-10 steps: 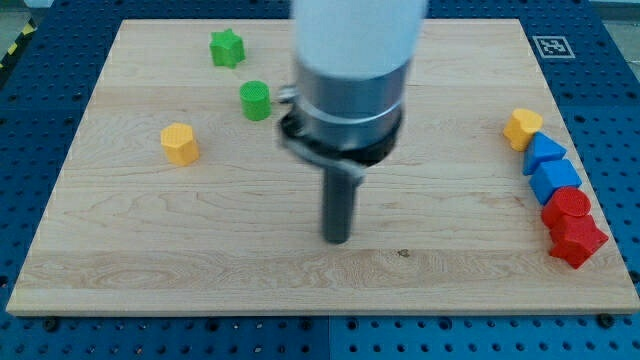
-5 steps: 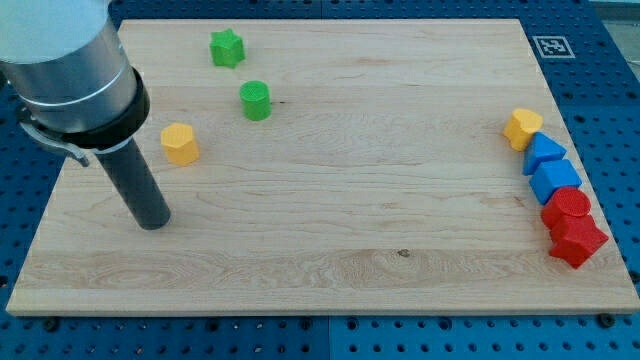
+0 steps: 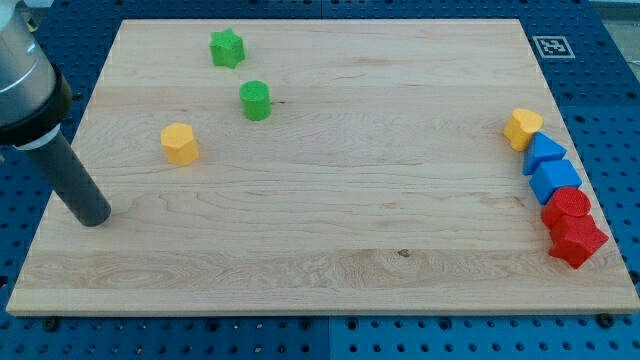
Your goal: Push your arm towards the yellow hexagon
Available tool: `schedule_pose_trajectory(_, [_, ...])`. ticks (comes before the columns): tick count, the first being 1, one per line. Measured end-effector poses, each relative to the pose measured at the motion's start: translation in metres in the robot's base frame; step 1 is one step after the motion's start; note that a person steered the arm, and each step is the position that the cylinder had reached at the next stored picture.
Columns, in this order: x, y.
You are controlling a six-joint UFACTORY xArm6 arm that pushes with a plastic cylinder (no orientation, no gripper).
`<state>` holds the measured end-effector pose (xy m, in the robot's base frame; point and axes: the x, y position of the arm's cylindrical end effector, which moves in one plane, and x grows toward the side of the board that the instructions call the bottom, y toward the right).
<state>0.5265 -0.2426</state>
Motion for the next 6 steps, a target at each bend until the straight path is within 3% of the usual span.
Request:
schedule_pose_trajectory(1, [-0.002, 0.0])
schedule_pose_trajectory(6, [-0.104, 0.018])
